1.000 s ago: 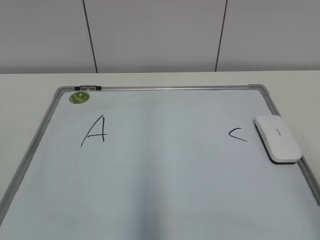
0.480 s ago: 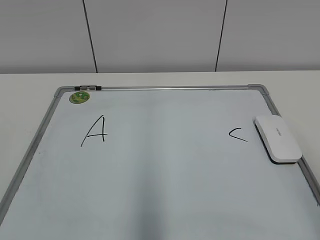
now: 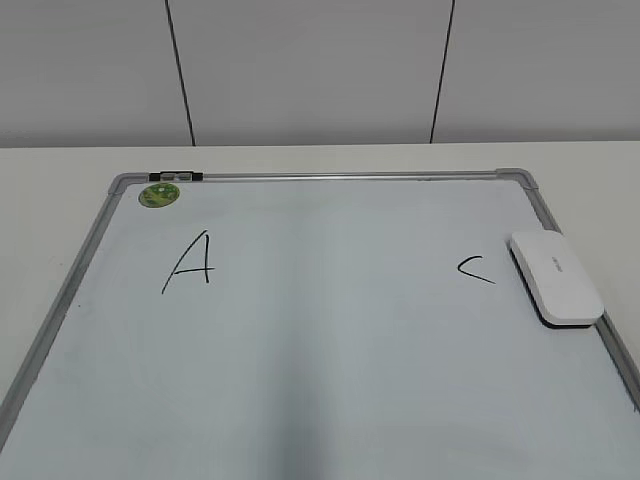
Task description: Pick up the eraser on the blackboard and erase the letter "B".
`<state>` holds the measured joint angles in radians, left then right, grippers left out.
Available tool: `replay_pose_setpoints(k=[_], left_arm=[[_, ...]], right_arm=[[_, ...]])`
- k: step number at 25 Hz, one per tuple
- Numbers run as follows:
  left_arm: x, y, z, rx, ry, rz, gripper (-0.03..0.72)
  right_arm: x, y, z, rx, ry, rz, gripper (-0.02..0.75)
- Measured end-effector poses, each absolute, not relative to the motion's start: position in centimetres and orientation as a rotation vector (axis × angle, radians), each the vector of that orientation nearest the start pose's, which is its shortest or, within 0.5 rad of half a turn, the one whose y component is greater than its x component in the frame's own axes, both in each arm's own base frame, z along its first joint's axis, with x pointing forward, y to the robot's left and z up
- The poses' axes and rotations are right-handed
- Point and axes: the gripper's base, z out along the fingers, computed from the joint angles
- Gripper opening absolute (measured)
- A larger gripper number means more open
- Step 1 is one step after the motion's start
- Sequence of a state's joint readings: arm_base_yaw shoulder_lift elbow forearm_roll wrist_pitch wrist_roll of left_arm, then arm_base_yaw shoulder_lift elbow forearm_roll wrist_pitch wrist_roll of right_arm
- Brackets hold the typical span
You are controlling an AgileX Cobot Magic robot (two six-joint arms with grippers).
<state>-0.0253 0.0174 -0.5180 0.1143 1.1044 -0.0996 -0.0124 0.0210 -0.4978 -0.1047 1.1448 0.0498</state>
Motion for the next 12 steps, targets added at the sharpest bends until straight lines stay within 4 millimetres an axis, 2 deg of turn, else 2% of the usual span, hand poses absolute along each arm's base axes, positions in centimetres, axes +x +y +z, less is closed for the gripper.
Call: replay_pose_setpoints(k=[12], left_arm=[[-0.65, 0.94, 27.93, -0.086, 2.079, 0.062, 0.242]], right_arm=[[-1.16, -0.85, 27.01, 0.079, 2.11, -0.106, 0.538]])
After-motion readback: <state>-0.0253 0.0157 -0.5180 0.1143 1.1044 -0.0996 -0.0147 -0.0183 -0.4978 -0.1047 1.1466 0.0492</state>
